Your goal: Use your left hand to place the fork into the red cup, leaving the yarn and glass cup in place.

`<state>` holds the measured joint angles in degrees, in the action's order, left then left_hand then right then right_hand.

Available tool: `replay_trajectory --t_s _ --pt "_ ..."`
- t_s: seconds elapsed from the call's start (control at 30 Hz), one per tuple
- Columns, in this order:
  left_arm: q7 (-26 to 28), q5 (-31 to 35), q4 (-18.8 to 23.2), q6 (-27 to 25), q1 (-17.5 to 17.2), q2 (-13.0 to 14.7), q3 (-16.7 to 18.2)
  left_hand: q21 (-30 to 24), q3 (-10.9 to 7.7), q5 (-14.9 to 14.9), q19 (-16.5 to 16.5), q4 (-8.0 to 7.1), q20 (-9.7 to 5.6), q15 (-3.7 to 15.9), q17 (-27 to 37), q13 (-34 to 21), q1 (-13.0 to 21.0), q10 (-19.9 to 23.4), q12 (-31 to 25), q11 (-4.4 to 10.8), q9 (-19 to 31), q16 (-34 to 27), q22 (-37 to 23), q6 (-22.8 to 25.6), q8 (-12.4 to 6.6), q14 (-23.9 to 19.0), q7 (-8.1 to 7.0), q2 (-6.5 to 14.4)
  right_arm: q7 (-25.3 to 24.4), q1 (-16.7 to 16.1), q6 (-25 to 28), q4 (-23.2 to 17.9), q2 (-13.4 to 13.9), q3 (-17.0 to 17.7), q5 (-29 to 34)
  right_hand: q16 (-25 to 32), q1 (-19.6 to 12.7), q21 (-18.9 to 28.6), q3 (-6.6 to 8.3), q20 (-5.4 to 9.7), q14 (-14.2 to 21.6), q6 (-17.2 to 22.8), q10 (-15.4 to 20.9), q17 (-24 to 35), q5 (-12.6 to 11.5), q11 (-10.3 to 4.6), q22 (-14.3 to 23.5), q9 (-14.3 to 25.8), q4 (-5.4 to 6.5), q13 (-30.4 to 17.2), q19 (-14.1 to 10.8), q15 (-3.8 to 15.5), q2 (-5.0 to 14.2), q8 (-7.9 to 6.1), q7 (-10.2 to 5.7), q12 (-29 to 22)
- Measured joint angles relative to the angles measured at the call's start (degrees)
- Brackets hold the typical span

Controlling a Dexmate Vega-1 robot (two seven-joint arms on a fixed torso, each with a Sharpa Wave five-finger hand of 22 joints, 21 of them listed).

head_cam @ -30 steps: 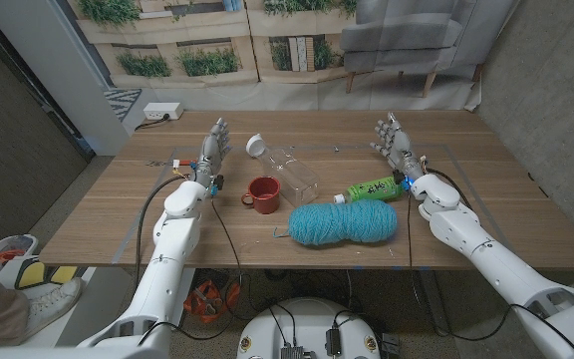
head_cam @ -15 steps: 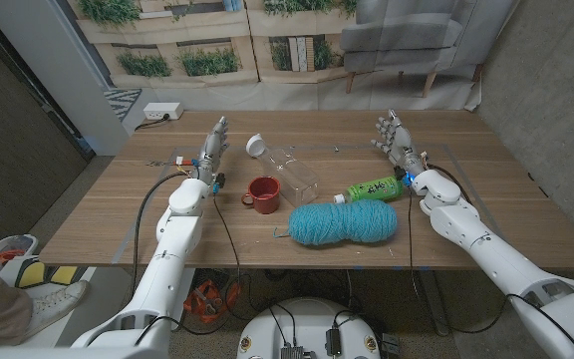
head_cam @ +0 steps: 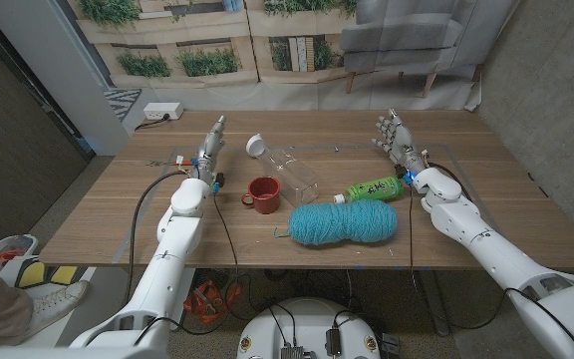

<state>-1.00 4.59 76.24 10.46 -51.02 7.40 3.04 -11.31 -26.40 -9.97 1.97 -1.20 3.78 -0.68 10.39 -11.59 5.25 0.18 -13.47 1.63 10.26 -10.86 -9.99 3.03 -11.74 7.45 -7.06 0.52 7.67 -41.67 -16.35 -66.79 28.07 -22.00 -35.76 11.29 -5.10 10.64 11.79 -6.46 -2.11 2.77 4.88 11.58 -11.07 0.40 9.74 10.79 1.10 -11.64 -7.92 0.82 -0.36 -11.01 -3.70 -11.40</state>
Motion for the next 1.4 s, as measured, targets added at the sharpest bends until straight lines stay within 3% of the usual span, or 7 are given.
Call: replay_trajectory --t_s 0.9,1.4 --pt "4.88 4.33 3.25 -0.64 -1.83 5.32 -1.83 0.0 0.0 0.0 0.01 0.48 0.01 -0.24 0.0 0.01 0.3 1.85 -0.34 0.0 0.0 0.0 0.0 0.61 0.01 -0.24 0.62 0.3 -2.22 -1.73 0.56 -2.78 1.25 0.45 0.67 0.0 0.0 0.0 -0.25 0.0 0.0 0.0 0.0 0.0 0.0 0.0 0.0 0.0 -0.25 0.0 0.0 0.0 0.0 0.01 0.0 0.0" --pt "5.56 5.45 3.09 1.02 -2.11 8.28 -2.54 0.0 -0.54 0.0 0.23 1.69 0.22 -0.54 0.01 0.01 1.15 1.61 -0.33 -0.24 0.0 0.0 0.0 0.16 0.35 -0.12 0.61 1.13 -3.88 -3.15 0.7 -4.99 1.73 0.59 0.98 0.2 0.0 0.0 -0.25 0.0 0.01 0.0 0.0 0.0 0.0 0.0 0.0 0.0 -0.25 0.0 0.0 0.0 0.0 0.03 0.0 0.0"
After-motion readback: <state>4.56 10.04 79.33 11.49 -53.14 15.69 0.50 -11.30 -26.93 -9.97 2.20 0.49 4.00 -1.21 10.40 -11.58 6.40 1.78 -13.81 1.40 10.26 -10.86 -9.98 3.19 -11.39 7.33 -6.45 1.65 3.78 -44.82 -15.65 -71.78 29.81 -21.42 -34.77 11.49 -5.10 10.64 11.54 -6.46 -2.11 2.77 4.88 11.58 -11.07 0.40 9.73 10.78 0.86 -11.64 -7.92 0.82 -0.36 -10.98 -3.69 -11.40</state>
